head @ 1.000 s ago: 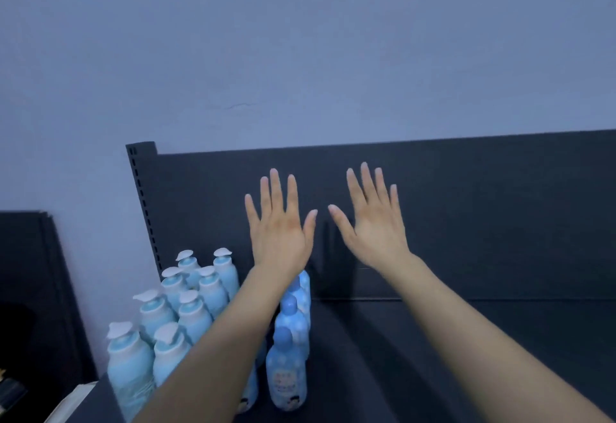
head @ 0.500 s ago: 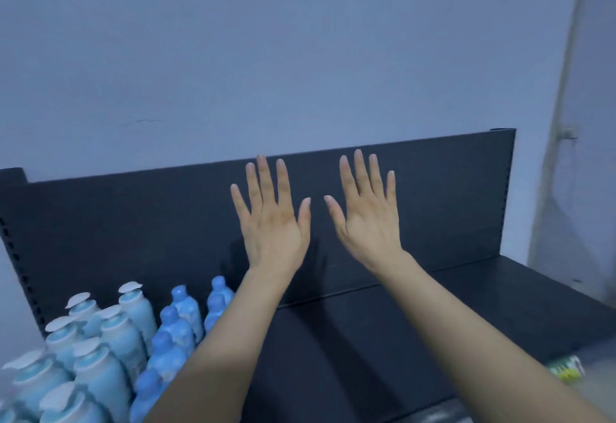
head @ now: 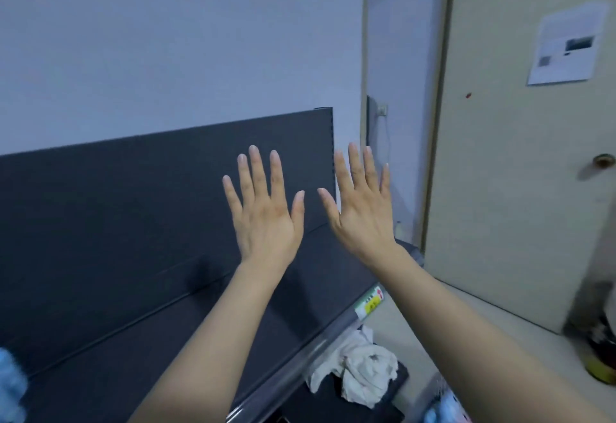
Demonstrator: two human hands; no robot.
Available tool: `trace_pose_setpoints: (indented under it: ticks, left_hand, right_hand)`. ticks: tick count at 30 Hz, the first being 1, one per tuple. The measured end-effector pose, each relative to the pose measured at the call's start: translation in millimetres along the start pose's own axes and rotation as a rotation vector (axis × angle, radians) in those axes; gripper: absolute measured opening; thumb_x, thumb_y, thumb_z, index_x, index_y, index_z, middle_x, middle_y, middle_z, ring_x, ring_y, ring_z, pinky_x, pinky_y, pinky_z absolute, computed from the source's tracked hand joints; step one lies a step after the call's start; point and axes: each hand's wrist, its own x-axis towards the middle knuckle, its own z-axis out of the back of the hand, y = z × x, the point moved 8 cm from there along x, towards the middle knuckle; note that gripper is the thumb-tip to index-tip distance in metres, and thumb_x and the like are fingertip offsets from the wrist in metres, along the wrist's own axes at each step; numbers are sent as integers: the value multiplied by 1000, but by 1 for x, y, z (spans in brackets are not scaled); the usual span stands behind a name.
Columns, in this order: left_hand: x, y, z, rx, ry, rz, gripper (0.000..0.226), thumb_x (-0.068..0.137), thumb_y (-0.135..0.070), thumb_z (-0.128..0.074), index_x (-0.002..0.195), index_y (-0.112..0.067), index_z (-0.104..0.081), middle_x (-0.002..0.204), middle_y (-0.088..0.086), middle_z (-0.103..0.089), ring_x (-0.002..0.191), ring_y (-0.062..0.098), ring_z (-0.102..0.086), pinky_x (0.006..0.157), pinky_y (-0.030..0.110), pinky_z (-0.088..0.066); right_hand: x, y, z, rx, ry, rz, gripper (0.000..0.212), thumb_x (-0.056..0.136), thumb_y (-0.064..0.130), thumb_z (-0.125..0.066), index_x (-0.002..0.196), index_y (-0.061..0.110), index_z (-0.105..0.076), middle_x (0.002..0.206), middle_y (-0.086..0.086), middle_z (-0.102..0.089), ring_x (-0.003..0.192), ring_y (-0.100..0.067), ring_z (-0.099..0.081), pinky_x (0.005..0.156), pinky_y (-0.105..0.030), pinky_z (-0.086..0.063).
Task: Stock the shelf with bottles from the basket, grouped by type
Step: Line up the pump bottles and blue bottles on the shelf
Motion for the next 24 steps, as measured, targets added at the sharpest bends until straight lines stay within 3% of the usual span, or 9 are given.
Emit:
trace_pose_setpoints:
  ticks: [4,11,18,24]
  left_hand:
    - [-7,-81,-44,-45,34,-49,66,95,-45,-23,148,-9,-10,155,20,-10,144,33,-8,114,51,-1]
    - [-35,-211,-126,-130,131,-76,65,95,-44,-22,148,-8,-12,155,21,-13,143,33,-10,114,52,-4]
    - [-103,-299,-211,-227,303,-154,62,95,-37,-30,148,-8,-16,154,21,-17,143,33,-12,114,51,-4]
    - [-186,-338,-294,-299,513,-239,59,93,-36,-36,144,-6,-30,151,23,-25,141,34,-18,115,49,-4]
  right_hand:
    - [-13,-87,-3,-57,9,-39,68,94,57,-8,149,17,-10,157,-9,-12,145,-25,-5,114,-42,7]
    - [-49,-227,-24,-58,39,-63,68,95,55,-8,147,14,-22,155,-10,-21,143,-27,-15,114,-48,-7]
    - [-125,-339,-80,-62,223,-158,63,94,46,-25,148,14,-20,156,-10,-18,144,-25,-11,114,-41,3]
    - [-200,-402,-140,-81,405,-277,65,96,51,-11,147,12,-18,154,-12,-21,143,-27,-16,114,-42,-2]
